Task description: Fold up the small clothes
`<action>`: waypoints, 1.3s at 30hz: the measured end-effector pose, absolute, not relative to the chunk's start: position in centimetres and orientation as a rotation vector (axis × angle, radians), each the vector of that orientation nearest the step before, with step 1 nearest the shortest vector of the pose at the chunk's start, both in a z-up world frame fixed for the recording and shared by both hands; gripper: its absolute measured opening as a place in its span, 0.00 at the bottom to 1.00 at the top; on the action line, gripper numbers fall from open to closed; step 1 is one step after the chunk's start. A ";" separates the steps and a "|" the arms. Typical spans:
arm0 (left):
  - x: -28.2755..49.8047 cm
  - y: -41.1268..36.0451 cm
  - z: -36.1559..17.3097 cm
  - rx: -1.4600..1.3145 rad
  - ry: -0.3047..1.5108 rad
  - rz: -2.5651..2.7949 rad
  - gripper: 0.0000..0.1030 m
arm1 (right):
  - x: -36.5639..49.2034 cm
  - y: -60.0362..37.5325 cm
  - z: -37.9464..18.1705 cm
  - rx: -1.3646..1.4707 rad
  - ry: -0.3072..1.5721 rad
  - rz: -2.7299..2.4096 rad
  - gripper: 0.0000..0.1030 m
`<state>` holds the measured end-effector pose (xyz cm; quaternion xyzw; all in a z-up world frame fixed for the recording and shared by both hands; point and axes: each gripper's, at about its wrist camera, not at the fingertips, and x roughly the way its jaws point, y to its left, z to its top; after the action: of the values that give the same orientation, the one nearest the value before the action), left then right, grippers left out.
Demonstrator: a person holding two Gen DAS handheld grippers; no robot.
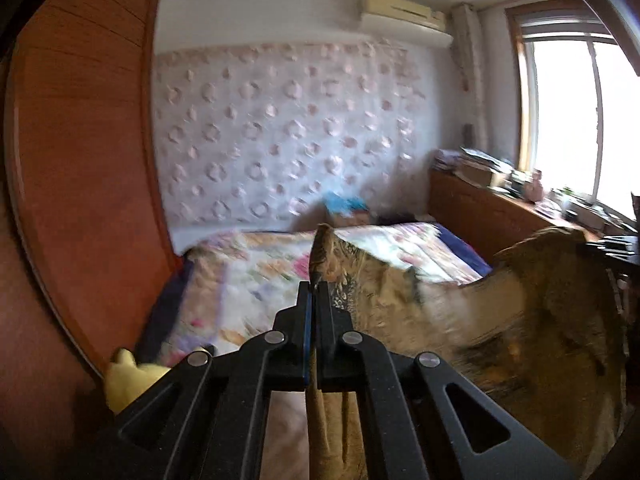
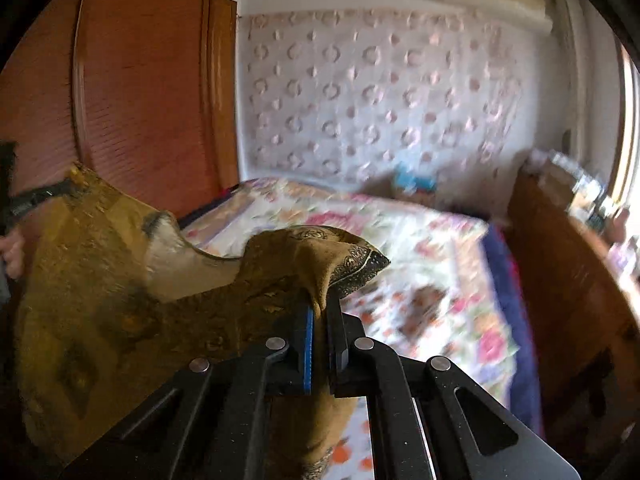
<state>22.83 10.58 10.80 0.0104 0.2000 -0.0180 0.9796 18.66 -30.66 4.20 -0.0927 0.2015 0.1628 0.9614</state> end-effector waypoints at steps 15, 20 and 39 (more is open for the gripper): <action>17.6 9.9 4.3 0.054 0.503 -0.085 0.02 | 16.8 -29.1 -1.7 -0.185 0.542 0.321 0.05; 12.6 10.7 2.7 0.038 0.495 -0.085 0.02 | 12.3 -33.4 -3.1 -0.134 0.520 0.370 0.05; -1.6 11.2 -4.2 -0.075 0.586 -0.083 0.02 | 1.7 -41.8 -6.8 -0.058 0.614 0.434 0.05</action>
<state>-1.59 11.16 -4.19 -0.0371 0.2887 -0.0411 0.9558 1.69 -41.75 -6.80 -0.0285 0.2999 0.2119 0.9297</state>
